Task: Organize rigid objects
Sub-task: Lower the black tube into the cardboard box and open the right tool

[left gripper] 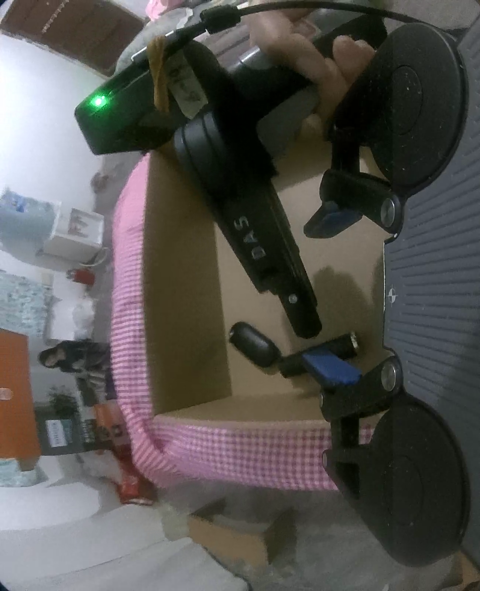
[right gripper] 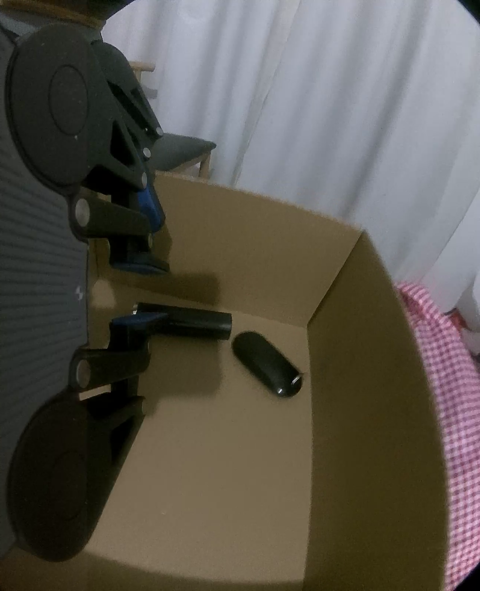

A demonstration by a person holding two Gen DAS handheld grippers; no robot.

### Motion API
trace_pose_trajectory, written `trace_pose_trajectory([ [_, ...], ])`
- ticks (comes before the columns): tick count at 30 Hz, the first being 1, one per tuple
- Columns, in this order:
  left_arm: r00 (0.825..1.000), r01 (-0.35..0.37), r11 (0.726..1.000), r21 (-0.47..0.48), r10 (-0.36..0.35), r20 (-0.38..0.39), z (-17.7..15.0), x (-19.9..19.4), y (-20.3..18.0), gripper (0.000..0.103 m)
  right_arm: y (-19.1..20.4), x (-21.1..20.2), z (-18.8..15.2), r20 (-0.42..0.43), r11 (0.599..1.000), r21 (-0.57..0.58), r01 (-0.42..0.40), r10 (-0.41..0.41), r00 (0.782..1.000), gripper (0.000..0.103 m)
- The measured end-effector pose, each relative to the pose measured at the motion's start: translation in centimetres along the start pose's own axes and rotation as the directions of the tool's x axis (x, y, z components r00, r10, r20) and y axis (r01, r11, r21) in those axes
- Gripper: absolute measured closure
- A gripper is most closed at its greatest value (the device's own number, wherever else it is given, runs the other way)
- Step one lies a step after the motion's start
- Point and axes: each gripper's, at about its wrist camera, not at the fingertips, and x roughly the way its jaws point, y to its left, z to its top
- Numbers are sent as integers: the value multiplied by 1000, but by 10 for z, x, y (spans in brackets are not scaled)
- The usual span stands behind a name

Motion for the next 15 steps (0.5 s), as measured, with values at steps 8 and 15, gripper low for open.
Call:
trace_pose_trajectory([
  [8,991,46,998,36,-50,124,-20,-38,-10,31,18,-66,-37,135,997,-74,-10,20,991,71],
  [15,972,118,990,78,-131,194,-51,-64,-30,29,17,-138,-108,321,993,-118,12,27,947,41],
])
